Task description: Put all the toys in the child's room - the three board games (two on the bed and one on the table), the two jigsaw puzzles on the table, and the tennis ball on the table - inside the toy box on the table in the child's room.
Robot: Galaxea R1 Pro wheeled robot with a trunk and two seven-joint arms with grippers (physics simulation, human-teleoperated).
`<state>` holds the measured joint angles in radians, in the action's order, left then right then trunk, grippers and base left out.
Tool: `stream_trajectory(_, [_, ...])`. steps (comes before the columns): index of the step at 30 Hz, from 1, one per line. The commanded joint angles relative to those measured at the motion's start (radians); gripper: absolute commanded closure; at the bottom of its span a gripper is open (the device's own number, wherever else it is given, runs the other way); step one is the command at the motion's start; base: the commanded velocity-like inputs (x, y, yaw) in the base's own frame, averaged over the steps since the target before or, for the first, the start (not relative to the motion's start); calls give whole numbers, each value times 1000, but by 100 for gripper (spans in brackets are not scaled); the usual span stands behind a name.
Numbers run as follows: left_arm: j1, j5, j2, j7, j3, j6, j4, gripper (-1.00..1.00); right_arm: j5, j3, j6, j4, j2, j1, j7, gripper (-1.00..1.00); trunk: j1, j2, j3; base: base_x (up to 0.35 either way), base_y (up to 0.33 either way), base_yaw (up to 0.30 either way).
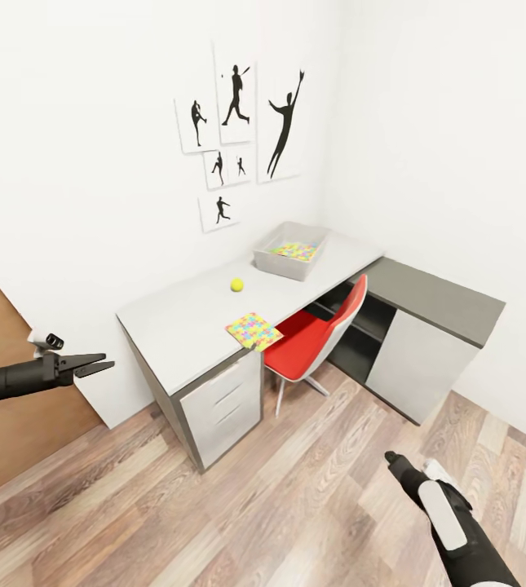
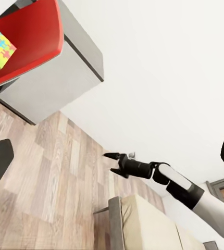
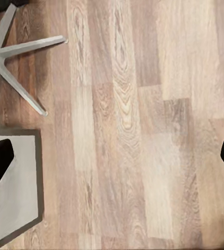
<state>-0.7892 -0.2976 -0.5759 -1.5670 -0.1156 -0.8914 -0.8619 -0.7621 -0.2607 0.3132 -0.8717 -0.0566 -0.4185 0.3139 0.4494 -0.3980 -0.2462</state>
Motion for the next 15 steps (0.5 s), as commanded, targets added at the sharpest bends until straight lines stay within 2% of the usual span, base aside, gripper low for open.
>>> stream_trajectory(1, [-1,0,1,-4,1,-11,0,-100,-32,-32,6,0,-1,0,5,-100,1,-2,-2,0,-60,0])
stream_trajectory(2, [-1,-1,1,-4,1,-11,0,-100,-44,-48,7,1,-1,0,5,-100,1,-2,-2,0,-48,0])
stream_trajectory(4, [-1,-2,4,-4,1,-11,0,-100,-89,-104,8,3,-1,0,5,-100,1,-2,-2,0,-25,0])
stream_trajectory(7, [-1,-5,7,-4,1,-10,0,-100,-119,-143,8,3,0,0,5,-100,1,-2,-2,0,-11,0])
stream_trajectory(11, [-1,-7,15,-4,2,-13,0,-100,-125,-154,1,3,2,0,5,-100,1,-2,-2,0,-3,0])
stream_trajectory(15, [-1,-7,52,-4,2,-19,0,-100,-124,-154,3,-1,3,0,7,-100,1,-2,-2,0,0,0])
